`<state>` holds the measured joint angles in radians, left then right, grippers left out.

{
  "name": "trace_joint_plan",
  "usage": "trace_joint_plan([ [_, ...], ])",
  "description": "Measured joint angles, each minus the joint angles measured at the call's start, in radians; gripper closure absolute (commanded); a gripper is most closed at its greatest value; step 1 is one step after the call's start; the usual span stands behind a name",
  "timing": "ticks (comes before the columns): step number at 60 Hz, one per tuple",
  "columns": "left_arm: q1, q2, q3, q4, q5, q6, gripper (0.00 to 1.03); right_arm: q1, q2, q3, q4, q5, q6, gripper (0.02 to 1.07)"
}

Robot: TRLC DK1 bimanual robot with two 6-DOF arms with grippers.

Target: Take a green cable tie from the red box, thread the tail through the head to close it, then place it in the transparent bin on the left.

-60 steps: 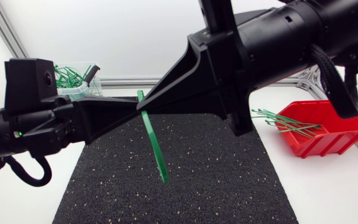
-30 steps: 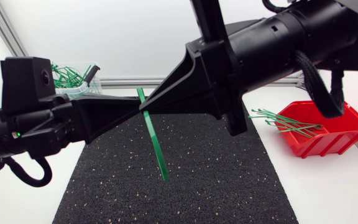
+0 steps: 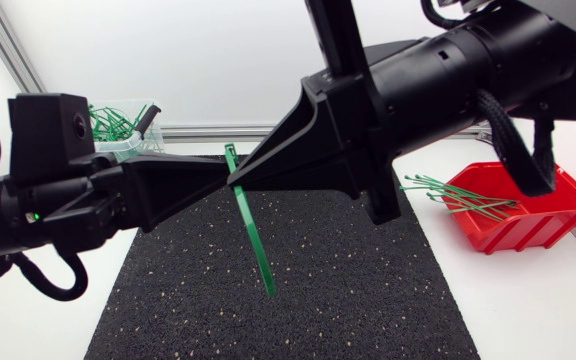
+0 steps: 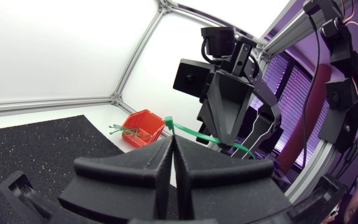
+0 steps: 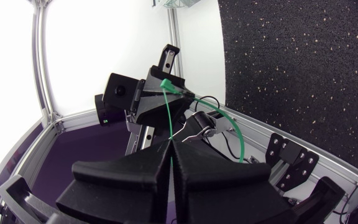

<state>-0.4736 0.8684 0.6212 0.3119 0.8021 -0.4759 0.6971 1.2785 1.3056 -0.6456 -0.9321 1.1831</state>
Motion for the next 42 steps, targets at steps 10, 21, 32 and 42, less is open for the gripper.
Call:
trace_joint_plan([
  [10,0.001,0.005,0.000,0.000,0.000,0.000,1.00,0.000,-0.022,-0.005,0.021,0.000,0.003,1.02],
  [21,0.001,0.005,0.000,0.000,0.000,0.000,1.00,0.000,-0.028,-0.018,0.031,0.001,0.009,1.02],
  [32,0.001,0.005,0.000,0.000,0.000,0.000,1.00,0.000,-0.028,-0.030,0.045,0.001,0.026,1.02],
  [42,-0.002,0.005,0.000,-0.001,0.000,0.000,1.00,-0.006,-0.028,-0.031,0.048,0.001,0.026,1.02],
])
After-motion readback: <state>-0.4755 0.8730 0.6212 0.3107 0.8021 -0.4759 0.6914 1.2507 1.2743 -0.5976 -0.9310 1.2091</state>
